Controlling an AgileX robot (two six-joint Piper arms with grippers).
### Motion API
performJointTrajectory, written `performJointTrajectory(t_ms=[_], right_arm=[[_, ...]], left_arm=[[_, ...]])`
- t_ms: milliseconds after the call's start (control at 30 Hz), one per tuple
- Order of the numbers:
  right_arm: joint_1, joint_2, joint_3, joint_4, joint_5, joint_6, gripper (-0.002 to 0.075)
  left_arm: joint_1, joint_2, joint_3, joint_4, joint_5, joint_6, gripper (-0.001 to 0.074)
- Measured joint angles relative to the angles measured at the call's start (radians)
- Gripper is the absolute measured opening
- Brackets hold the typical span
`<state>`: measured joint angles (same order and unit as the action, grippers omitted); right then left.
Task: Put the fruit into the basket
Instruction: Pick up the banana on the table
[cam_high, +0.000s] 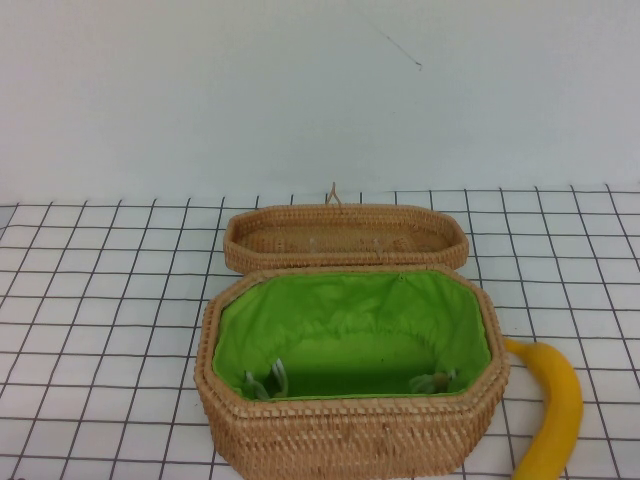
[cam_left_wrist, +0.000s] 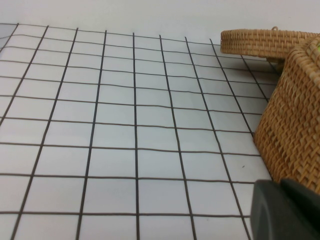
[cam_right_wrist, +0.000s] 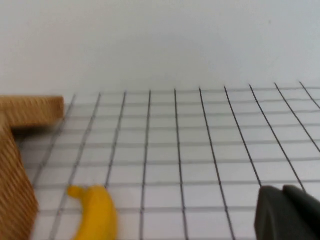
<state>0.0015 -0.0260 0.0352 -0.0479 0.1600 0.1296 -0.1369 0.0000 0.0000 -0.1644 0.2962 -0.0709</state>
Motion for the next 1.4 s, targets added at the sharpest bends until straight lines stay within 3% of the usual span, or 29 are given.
performJointTrajectory(t_ms=[167, 467, 700, 800, 967, 1267, 1400], right_arm=[[0.0, 0.0, 0.0, 0.155, -0.221, 0.084, -0.0003], [0.0, 0.0, 0.0, 0.139, -0.491, -0.014, -0.0003], [0.0, 0.0, -0.042, 0.125, -0.748, 0.035, -0.0003], [0.0, 0.002, -0.135, 0.091, -0.658, 0.038, -0.0003], [0.0, 0.046, -0.345, -0.037, -0.348, 0.038, -0.0003], [0.0, 0.356, -0.773, 0.081, 0.243, 0.075, -0.0003], [0.0, 0.536, -0.955, 0.229, 0.511, -0.088, -0.0003]], left_arm=[[0.0, 0.0, 0.0, 0.0, 0.0, 0.0, -0.0003], [0.0, 0.0, 0.0, 0.0, 0.0, 0.0, -0.0003], [0.0, 0.0, 0.0, 0.0, 0.0, 0.0, -0.0003], [0.0, 0.0, 0.0, 0.0, 0.0, 0.0, -0.0003], [0.0, 0.0, 0.0, 0.0, 0.0, 0.0, -0.0003], [0.0, 0.0, 0.0, 0.0, 0.0, 0.0, -0.0003], [0.0, 0.0, 0.0, 0.0, 0.0, 0.0, -0.0003]])
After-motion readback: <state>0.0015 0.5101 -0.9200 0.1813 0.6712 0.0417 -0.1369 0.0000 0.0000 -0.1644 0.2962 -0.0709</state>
